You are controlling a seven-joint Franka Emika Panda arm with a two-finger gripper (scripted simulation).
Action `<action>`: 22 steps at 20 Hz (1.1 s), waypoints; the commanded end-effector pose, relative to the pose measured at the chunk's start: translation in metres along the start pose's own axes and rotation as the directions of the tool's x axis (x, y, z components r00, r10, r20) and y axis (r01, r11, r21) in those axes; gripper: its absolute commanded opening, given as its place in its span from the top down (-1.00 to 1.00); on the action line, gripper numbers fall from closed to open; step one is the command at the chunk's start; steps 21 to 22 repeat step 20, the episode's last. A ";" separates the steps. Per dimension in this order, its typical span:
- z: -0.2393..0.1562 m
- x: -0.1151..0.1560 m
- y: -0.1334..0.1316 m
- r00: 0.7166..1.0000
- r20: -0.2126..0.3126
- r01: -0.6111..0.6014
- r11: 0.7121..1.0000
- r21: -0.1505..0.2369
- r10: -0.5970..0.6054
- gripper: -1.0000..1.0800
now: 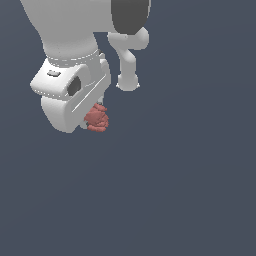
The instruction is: Pick up the object and move it to a goal position.
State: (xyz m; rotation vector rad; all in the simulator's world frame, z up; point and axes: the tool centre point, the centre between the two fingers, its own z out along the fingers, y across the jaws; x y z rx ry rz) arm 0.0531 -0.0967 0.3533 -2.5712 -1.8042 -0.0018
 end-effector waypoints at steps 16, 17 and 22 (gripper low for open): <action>-0.042 -0.008 0.029 1.000 0.001 0.000 1.000 0.000 0.000 1.00; -0.043 -0.008 0.029 1.000 0.001 0.000 1.000 0.000 0.000 1.00; -0.043 -0.008 0.029 1.000 0.001 0.000 1.000 0.000 0.000 1.00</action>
